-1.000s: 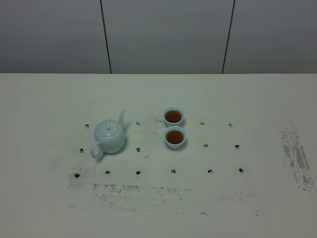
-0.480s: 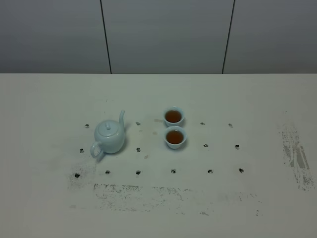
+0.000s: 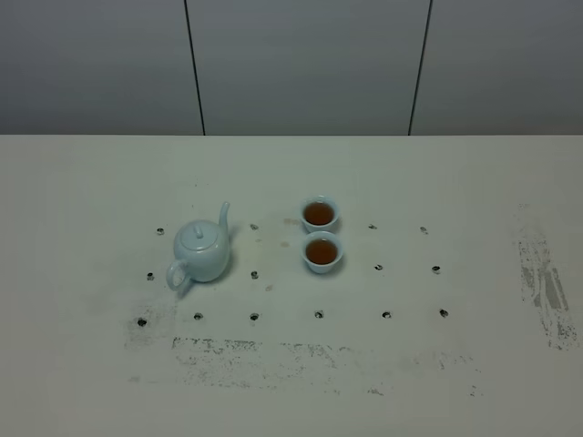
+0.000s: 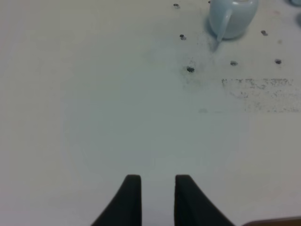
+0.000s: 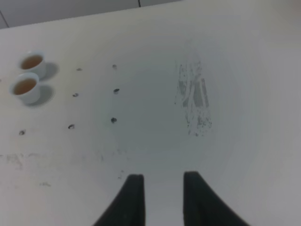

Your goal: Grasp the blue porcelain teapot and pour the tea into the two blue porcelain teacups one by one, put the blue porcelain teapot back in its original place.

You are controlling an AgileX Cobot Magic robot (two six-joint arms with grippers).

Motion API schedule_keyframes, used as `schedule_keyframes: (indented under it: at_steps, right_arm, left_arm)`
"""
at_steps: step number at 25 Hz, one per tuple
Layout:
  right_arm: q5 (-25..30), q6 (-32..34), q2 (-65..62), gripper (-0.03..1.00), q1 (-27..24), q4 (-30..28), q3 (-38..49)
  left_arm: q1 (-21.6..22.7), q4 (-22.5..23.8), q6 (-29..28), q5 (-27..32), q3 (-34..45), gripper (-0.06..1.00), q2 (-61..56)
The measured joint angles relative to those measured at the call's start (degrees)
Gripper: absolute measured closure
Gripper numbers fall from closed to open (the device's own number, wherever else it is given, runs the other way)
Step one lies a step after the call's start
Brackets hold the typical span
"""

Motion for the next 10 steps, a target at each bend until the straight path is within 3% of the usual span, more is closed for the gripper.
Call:
schedule_keyframes:
  at_steps: [10]
  right_arm:
    - [0.0, 0.0, 0.0, 0.75, 0.0, 0.0, 0.0]
  left_arm:
    - [0.0, 0.0, 0.1, 0.0, 0.0, 0.71, 0.0]
